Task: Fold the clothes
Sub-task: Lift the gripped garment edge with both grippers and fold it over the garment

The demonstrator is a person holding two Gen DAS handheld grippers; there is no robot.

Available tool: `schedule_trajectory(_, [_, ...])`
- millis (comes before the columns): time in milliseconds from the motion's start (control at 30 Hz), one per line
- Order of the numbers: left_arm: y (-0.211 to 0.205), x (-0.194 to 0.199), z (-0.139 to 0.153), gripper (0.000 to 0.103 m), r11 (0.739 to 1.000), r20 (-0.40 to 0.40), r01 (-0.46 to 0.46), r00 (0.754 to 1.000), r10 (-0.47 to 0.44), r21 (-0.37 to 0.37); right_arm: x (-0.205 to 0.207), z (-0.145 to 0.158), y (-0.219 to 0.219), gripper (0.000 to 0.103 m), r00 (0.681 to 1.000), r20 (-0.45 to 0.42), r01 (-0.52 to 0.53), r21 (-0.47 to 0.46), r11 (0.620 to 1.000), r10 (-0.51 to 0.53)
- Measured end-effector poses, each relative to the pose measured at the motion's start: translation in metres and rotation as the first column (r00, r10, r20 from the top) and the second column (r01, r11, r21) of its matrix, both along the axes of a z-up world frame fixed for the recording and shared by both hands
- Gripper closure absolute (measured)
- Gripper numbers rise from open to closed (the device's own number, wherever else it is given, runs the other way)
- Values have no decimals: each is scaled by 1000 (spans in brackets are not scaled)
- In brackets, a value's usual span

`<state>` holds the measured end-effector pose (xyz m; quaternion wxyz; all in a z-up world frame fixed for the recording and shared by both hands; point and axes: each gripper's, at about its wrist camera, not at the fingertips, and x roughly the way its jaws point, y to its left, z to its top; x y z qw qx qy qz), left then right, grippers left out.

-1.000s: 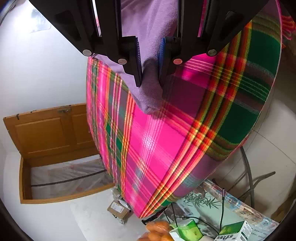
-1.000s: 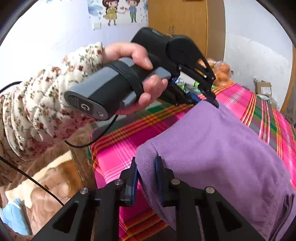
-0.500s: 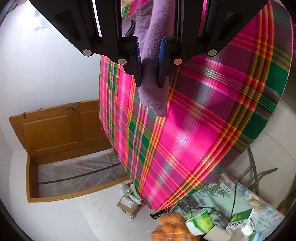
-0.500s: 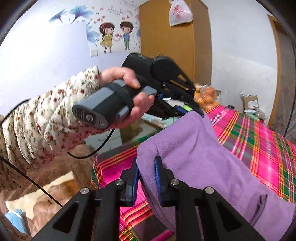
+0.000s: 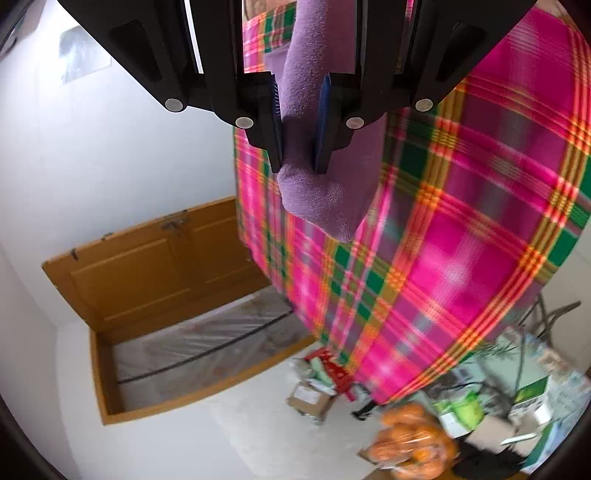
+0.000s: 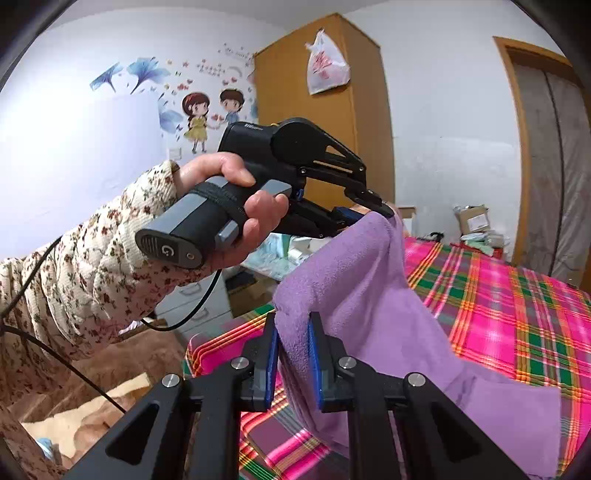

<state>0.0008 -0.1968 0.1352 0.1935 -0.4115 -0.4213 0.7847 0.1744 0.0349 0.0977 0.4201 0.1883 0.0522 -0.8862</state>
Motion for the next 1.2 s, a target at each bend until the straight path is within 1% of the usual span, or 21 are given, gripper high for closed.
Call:
schedule_trajectory(167, [30,-2,14,87,999,-31,35,999,-35,22,5,7,32,88,999,1,34,-52,998,-34])
schedule_trajectory(367, [62,-7,23,87,997,-46,75,996,-74,19,3,15,70,88,996,40,82,-122,989,-78])
schedule_trajectory(667, [110,-13,38,86,991,-66,134,989,-132,17,7,26,117,88,986,50,168,-189,967,-161])
schedule_trajectory(867, [142,-21,38,87,985,-57,170,984,-169,14,7,23,151,88,971,78,236,-216,947,-224])
schedule_trajectory(1067, [175,-36,34,87,977,-46,211,977,-210,12,1,16,179,88,949,113,313,-225,923,-294])
schedule_trajectory(1133, [186,-41,32,90,975,-41,222,974,-222,10,-2,12,188,89,940,127,337,-225,914,-316])
schedule_trajectory(1200, [196,-47,29,90,972,-33,235,972,-235,4,-5,8,196,89,930,140,364,-225,904,-340])
